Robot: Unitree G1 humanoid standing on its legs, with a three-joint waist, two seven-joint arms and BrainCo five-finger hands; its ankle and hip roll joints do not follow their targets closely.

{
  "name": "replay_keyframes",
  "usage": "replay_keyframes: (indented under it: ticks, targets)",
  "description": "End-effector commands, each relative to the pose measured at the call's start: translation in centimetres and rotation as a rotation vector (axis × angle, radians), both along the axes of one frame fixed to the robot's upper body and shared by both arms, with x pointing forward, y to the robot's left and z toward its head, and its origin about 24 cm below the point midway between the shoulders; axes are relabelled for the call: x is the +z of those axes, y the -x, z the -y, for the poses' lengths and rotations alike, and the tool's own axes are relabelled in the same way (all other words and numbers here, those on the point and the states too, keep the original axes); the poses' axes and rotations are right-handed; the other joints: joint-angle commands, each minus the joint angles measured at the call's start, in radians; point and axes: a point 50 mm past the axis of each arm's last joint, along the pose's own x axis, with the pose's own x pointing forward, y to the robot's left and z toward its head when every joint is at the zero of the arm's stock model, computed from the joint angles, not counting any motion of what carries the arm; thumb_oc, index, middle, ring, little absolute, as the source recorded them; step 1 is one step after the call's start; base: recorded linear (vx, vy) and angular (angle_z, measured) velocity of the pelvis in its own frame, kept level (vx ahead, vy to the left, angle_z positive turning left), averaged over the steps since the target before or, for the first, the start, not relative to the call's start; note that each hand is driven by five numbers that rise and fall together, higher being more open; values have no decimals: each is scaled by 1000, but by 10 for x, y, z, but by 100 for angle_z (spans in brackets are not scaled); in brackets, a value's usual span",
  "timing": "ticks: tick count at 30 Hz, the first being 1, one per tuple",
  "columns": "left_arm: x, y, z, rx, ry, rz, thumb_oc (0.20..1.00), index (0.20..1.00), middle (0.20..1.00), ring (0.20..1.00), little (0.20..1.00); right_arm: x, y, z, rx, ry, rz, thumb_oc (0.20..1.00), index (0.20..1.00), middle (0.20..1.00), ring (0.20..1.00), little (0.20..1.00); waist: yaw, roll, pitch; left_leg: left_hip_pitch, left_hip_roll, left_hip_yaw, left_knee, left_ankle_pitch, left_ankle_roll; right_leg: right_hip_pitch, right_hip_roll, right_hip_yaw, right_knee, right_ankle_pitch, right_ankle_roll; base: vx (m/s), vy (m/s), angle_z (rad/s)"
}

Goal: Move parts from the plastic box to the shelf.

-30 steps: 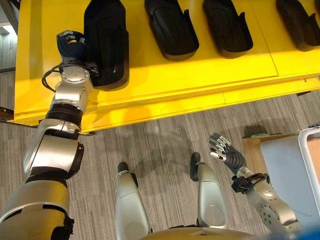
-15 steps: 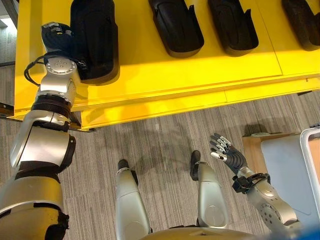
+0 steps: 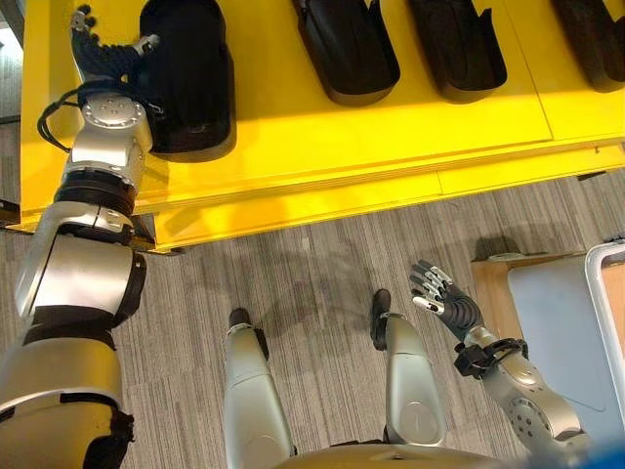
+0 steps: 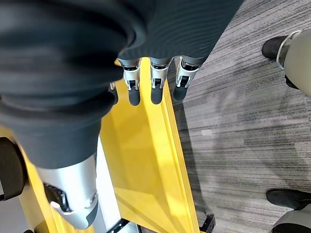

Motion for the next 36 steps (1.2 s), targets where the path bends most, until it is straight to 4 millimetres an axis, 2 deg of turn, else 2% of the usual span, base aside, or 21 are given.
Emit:
replay_keyframes:
  ticks: [1, 6, 9, 13, 16, 20, 24, 25, 26, 27, 28, 31, 32, 36]
  targets:
    - [23, 13, -16, 36, -6, 109, 1000, 1000, 1000, 1000, 1000, 12, 0, 14, -34, -4, 72, 1000, 1000, 1000, 1000, 1000, 5, -3, -66, -6, -19, 6, -14, -5, 70, 96, -21, 15, 79, -154, -21, 0, 0, 0]
    - [20, 13, -16, 12, 63, 146, 1000, 1000, 1000, 1000, 1000, 11, 0, 14, -35, 3, 66, 1000, 1000, 1000, 1000, 1000, 6, -1, -71, -4, -19, 7, -14, -7, 68, 93, -21, 18, 85, -157, -21, 0, 0, 0]
    - [23, 15, -9, -46, 137, 237, 1000, 1000, 1000, 1000, 1000, 11, 0, 13, -40, 2, 70, 1000, 1000, 1000, 1000, 1000, 8, 1, -76, 6, -18, 8, -19, -7, 66, 99, -20, 19, 84, -156, -23, 0, 0, 0]
    - [30, 21, -10, -24, 50, 250, 1000, 1000, 1000, 1000, 1000, 12, -1, 14, -41, 7, 77, 1000, 1000, 1000, 1000, 1000, 11, 4, -79, 19, -18, 7, -23, -7, 65, 107, -20, 18, 81, -155, -23, 0, 0, 0]
    - [41, 34, -3, -41, -115, 298, 1000, 1000, 1000, 1000, 1000, 13, -2, 18, -54, 13, 84, 1000, 1000, 1000, 1000, 1000, 24, 13, -78, 38, -20, 8, -33, -5, 63, 123, -23, 17, 79, -156, -23, -5, -6, -4]
    - [34, 52, 5, -77, -334, 295, 1000, 1000, 1000, 1000, 1000, 13, -4, 23, -74, 29, 90, 1000, 1000, 1000, 1000, 1000, 42, 24, -71, 71, -23, 11, -50, 0, 61, 154, -29, 12, 67, -152, -24, -13, -4, -6]
    - [14, 76, 7, -54, -607, 234, 1000, 1000, 1000, 1000, 1000, 10, -1, 28, -81, 35, 89, 1000, 1000, 1000, 1000, 1000, 65, 30, -68, 117, -23, 15, -81, 7, 55, 199, -35, 4, 44, -147, -22, -4, -5, 3]
    - [2, 83, 5, -64, -644, 202, 1000, 1000, 1000, 1000, 1000, 11, -2, 31, -86, 50, 92, 1000, 1000, 1000, 1000, 1000, 63, 35, -68, 135, -22, 17, -93, 11, 53, 214, -36, 0, 37, -146, -22, -79, -2, 6]
    - [-23, 96, 2, -83, -671, 153, 1000, 1000, 1000, 1000, 1000, 11, -2, 36, -98, 65, 93, 1000, 1000, 1000, 1000, 1000, 76, 40, -68, 165, -24, 20, -126, 43, 56, 246, -44, -11, 5, -119, -27, -78, 5, 9]
    - [-24, 97, 2, -80, -669, 151, 1000, 1000, 1000, 1000, 1000, 11, -2, 36, -95, 67, 92, 1000, 1000, 1000, 1000, 1000, 73, 41, -67, 167, -24, 20, -127, 44, 56, 249, -43, -12, 4, -119, -27, -66, -11, 10]
    - [-48, 110, 5, -78, -766, 78, 1000, 1000, 1000, 1000, 1000, 12, -1, 39, -102, 75, 98, 1000, 1000, 1000, 1000, 1000, 86, 45, -70, 211, -22, 24, -158, 51, 50, 295, -43, -24, -23, -116, -26, 15, -18, 14]
    - [-56, 116, 5, -79, -777, 56, 1000, 1000, 1000, 1000, 1000, 13, 0, 40, -104, 80, 99, 1000, 1000, 1000, 1000, 1000, 86, 49, -69, 230, -21, 26, -173, 55, 47, 316, -43, -29, -36, -114, -25, 14, -17, 12]
    - [-77, 127, 6, -74, -828, -9, 1000, 1000, 1000, 1000, 1000, 14, 2, 44, -112, 91, 99, 1000, 1000, 1000, 1000, 1000, 94, 54, -76, 265, -19, 29, -201, 63, 42, 349, -44, -40, -59, -111, -24, 22, -16, 16]
    - [-94, 138, 10, -103, -880, -73, 1000, 1000, 1000, 1000, 1000, 16, 3, 48, -124, 99, 107, 1000, 1000, 1000, 1000, 1000, 100, 62, -86, 302, -16, 33, -235, 74, 38, 384, -41, -51, -84, -109, -21, 22, -14, 5]
